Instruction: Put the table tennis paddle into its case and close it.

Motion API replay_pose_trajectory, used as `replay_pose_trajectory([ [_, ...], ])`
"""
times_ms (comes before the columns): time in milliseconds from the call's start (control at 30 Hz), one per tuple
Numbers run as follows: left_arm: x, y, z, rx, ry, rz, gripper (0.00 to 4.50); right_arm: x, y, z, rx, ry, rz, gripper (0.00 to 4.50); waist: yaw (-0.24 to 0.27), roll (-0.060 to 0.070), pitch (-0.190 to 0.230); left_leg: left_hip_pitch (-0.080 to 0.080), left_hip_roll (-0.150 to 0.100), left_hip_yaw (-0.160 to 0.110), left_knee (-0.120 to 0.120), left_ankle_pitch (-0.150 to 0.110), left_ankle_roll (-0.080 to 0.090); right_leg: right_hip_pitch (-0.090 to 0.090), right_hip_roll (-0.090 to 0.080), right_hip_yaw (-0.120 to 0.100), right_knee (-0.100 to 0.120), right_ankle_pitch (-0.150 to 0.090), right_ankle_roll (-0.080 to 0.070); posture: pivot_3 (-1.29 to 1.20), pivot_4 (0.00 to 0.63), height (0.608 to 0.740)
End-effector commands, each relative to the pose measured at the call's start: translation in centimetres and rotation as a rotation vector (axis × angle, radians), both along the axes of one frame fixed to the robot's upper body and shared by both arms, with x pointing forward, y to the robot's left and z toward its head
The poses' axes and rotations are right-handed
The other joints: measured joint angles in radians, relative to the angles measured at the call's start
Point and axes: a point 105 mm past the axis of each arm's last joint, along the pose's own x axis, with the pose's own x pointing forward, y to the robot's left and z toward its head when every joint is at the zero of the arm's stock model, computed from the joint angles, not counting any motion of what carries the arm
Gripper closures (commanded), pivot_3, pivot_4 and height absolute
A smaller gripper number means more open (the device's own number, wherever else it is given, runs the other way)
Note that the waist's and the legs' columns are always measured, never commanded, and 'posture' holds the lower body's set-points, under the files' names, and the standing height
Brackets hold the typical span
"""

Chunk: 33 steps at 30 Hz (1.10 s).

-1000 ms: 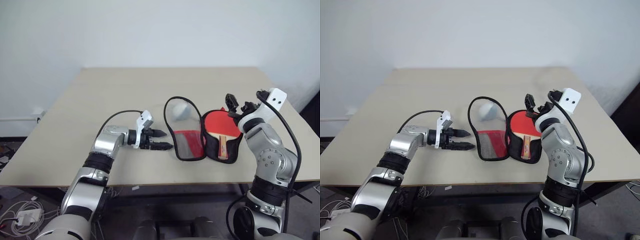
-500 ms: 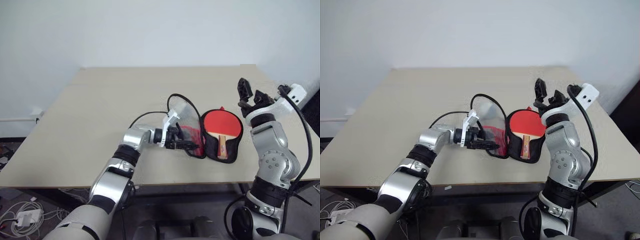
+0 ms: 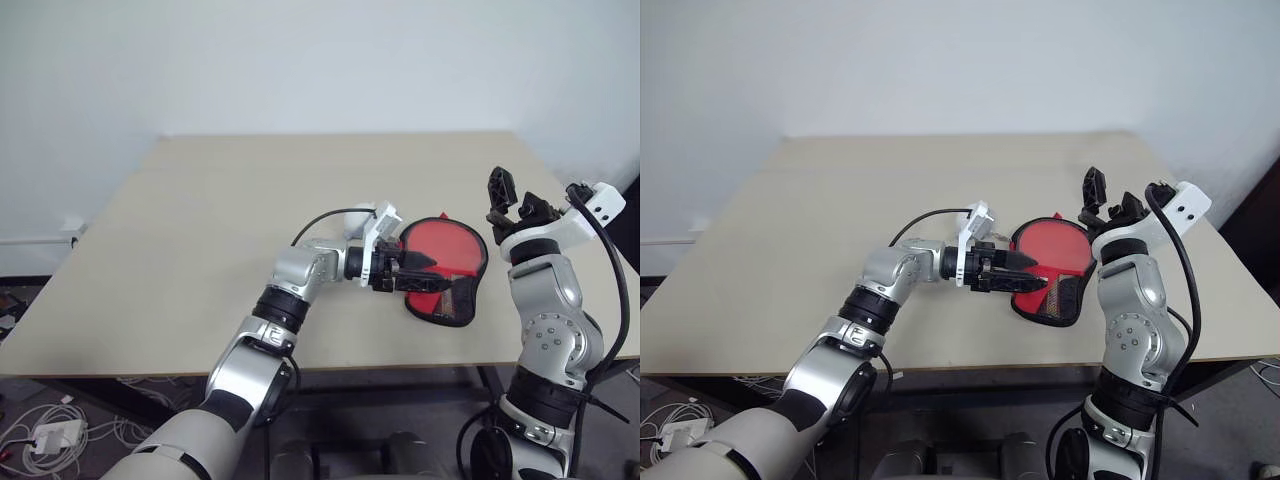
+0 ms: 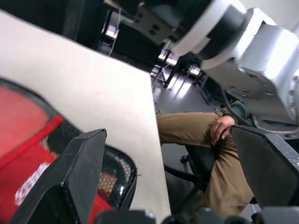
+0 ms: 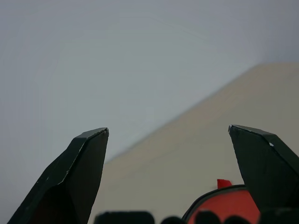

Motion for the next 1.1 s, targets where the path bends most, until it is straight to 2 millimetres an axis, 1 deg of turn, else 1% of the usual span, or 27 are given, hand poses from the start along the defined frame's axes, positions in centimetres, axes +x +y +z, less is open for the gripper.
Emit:
replay_pose_trajectory([
  [33, 1.3, 1.2, 0.6, -0.009, 0.029, 0.093, 0.0, 0.2, 0.2, -1.5, -0.12, 0.094, 0.003, 0.04, 0.0, 0.0, 0.0, 0.0, 0.0, 0.0, 0.0, 0.0, 0.0, 0.0, 0.0, 0.0, 0.0, 0.0, 0.0, 0.0, 0.0, 0.74],
  [67, 1.5, 1.5, 0.3, 0.011, 0.015, 0.114, 0.0, 0.3, 0.1, -2.4, -0.148, 0.14, 0.005, 0.04, 0.0, 0.0, 0.0, 0.0, 0.0, 0.0, 0.0, 0.0, 0.0, 0.0, 0.0, 0.0, 0.0, 0.0, 0.0, 0.0, 0.0, 0.74],
  [133, 2.5, 2.1, -1.4, 0.109, 0.01, 0.204, 0.0, 0.5, -0.2, -4.6, -0.208, 0.241, 0.006, 0.04, 0.001, 0.0, 0.0, 0.0, 0.0, 0.0, 0.0, 0.0, 0.0, 0.0, 0.0, 0.0, 0.0, 0.0, 0.0, 0.0, 0.0, 0.74],
  [200, 2.8, 2.2, -2.6, 0.17, 0.001, 0.24, 0.0, 0.5, -0.8, -5.4, -0.226, 0.281, -0.006, 0.04, 0.002, 0.0, 0.0, 0.0, 0.0, 0.0, 0.0, 0.0, 0.0, 0.001, 0.0, 0.0, 0.0, 0.0, 0.0, 0.0, 0.0, 0.74],
  [267, 2.7, 1.9, -3.0, 0.187, -0.017, 0.243, 0.0, 0.7, -1.1, -5.4, -0.22, 0.282, -0.014, 0.04, 0.003, 0.0, 0.0, 0.0, 0.0, 0.0, 0.0, 0.0, 0.0, 0.0, 0.0, 0.0, 0.0, 0.0, 0.0, 0.0, 0.0, 0.74],
  [400, 2.9, 0.7, -4.7, 0.271, 0.041, 0.281, 0.0, 1.1, -1.1, -5.3, -0.213, 0.28, -0.018, 0.04, 0.005, 0.0, 0.0, 0.0, 0.0, 0.0, 0.001, 0.0, 0.0, 0.0, 0.0, 0.0, 0.0, 0.0, 0.0, 0.0, 0.0, 0.74],
  [500, 2.7, -0.5, -6.0, 0.327, 0.127, 0.303, 0.0, 1.3, -1.3, -5.4, -0.18, 0.282, -0.042, 0.04, 0.005, -0.001, 0.0, 0.0, 0.0, 0.0, 0.001, 0.0, 0.0, 0.0, 0.0, 0.0, 0.0, 0.0, 0.0, 0.0, 0.0, 0.74],
  [667, 2.6, -1.1, -7.0, 0.35, 0.269, 0.35, 0.0, 1.1, -1.4, -5.4, -0.18, 0.283, -0.059, 0.04, 0.007, -0.001, 0.0, 0.0, 0.0, 0.0, 0.001, 0.0, 0.0, 0.001, 0.0, 0.0, -0.001, 0.0, 0.0, 0.0, 0.0, 0.74],
  [800, 2.1, -1.9, -6.7, 0.301, 0.389, 0.343, 0.0, 0.7, -2.0, -5.7, -0.172, 0.291, -0.086, 0.04, 0.012, -0.001, 0.0, 0.001, 0.0, 0.0, 0.001, 0.0, 0.0, 0.002, 0.0, 0.0, -0.001, 0.0, 0.0, 0.0, 0.0, 0.74],
  [933, 1.6, -2.7, -6.6, 0.283, 0.43, 0.321, 0.0, 0.6, -2.5, -5.8, -0.165, 0.294, -0.107, 0.04, 0.019, -0.001, 0.0, 0.001, 0.0, 0.0, 0.001, 0.0, 0.0, 0.001, 0.0, 0.0, -0.001, 0.0, 0.0, 0.0, 0.0, 0.74],
  [1100, 0.6, -3.8, -5.8, 0.233, 0.511, 0.256, 0.0, 0.5, -2.8, -5.8, -0.162, 0.293, -0.128, 0.04, 0.029, -0.001, 0.0, 0.001, 0.0, 0.001, 0.001, 0.0, 0.0, 0.001, 0.0, 0.0, -0.001, 0.0, 0.0, 0.0, 0.0, 0.74],
])
